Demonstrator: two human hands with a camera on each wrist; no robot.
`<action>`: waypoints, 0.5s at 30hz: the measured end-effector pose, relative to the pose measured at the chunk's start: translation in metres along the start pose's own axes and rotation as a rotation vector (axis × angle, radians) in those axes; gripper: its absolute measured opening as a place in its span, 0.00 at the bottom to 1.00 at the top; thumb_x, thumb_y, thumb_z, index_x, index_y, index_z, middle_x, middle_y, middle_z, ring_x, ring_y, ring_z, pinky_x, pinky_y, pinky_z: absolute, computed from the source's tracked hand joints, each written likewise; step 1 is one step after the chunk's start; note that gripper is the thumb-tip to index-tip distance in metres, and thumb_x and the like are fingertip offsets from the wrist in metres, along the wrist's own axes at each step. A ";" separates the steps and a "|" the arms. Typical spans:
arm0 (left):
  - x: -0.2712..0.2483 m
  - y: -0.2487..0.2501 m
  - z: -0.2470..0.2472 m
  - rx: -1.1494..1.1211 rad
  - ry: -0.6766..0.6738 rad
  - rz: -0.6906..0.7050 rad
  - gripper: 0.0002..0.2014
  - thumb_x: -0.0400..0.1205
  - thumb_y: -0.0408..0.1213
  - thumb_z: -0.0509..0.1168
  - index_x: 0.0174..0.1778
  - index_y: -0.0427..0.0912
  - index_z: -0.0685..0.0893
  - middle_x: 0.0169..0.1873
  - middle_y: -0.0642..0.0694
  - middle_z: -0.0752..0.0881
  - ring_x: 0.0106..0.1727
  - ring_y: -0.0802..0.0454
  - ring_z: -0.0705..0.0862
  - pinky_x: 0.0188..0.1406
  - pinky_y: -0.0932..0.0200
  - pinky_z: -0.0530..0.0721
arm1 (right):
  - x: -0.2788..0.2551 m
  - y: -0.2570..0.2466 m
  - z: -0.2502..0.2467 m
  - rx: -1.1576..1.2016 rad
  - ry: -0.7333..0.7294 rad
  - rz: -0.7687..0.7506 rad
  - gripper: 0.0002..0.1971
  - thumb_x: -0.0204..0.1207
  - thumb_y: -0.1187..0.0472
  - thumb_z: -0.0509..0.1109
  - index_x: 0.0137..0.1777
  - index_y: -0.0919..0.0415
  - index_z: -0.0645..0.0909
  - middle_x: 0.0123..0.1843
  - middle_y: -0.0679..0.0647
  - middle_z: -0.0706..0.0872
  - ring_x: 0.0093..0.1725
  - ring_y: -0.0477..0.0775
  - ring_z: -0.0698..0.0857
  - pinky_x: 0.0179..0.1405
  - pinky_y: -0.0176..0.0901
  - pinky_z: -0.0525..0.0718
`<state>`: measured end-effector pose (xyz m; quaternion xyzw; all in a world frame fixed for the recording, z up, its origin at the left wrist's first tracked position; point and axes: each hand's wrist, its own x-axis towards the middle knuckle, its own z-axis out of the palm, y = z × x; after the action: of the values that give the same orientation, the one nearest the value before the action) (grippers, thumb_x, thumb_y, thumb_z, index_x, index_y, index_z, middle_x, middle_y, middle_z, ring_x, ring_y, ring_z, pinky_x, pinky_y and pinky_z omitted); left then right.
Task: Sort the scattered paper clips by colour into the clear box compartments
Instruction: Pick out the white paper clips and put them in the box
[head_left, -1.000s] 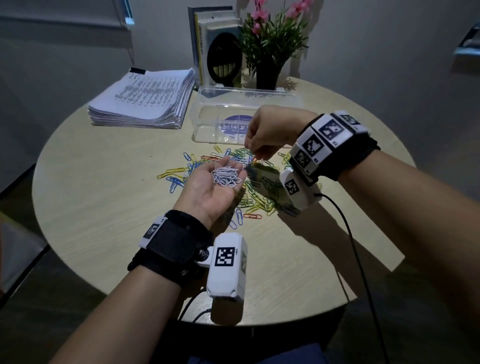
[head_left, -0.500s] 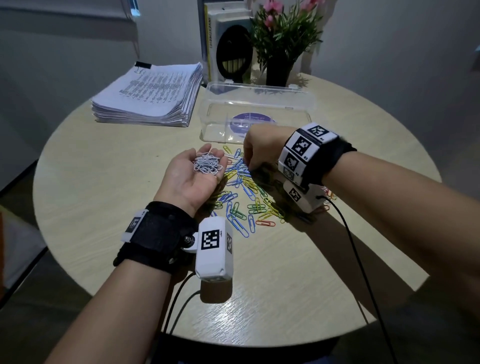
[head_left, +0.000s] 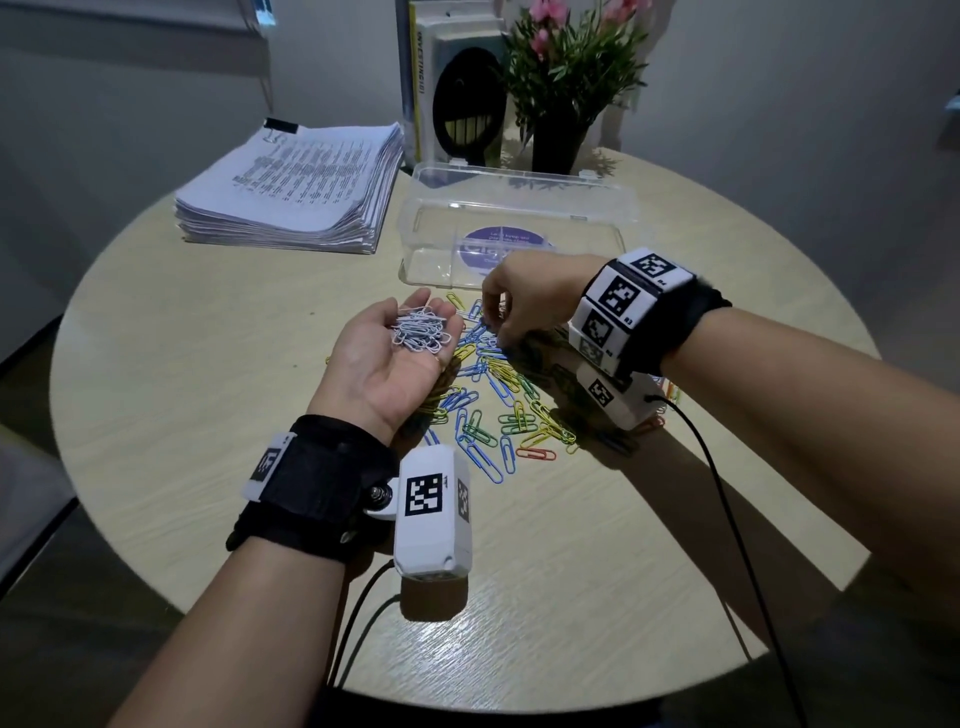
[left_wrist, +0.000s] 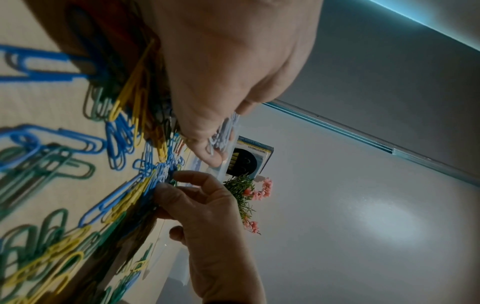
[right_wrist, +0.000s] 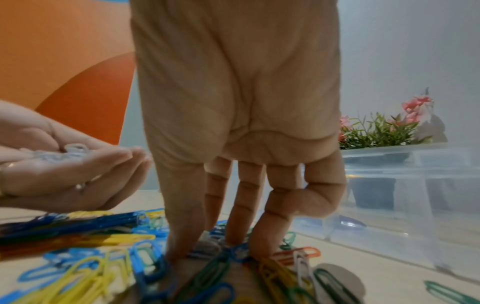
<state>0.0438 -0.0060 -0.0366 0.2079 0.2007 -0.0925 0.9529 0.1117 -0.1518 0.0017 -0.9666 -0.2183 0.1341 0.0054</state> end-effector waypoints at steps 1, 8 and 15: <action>0.000 0.000 0.000 0.002 -0.001 0.001 0.17 0.89 0.37 0.48 0.46 0.31 0.79 0.40 0.37 0.80 0.43 0.46 0.81 0.47 0.50 0.82 | 0.000 -0.001 0.000 -0.003 0.000 -0.007 0.08 0.69 0.56 0.79 0.48 0.51 0.87 0.42 0.46 0.83 0.45 0.48 0.79 0.42 0.39 0.78; 0.002 0.000 -0.002 0.023 0.019 0.016 0.18 0.89 0.38 0.47 0.45 0.32 0.78 0.38 0.38 0.80 0.41 0.46 0.82 0.46 0.51 0.82 | 0.001 -0.001 0.000 -0.032 0.000 -0.014 0.08 0.75 0.56 0.73 0.52 0.56 0.87 0.43 0.48 0.83 0.46 0.50 0.80 0.43 0.40 0.74; 0.002 -0.001 -0.002 0.027 0.027 0.027 0.18 0.89 0.38 0.47 0.46 0.32 0.78 0.39 0.38 0.80 0.42 0.46 0.82 0.50 0.50 0.80 | -0.002 -0.003 0.001 -0.006 0.045 -0.023 0.11 0.77 0.59 0.72 0.56 0.62 0.87 0.54 0.56 0.89 0.45 0.51 0.79 0.40 0.38 0.73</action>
<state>0.0450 -0.0058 -0.0399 0.2246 0.2094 -0.0796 0.9483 0.1089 -0.1497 0.0017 -0.9669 -0.2294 0.1117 0.0087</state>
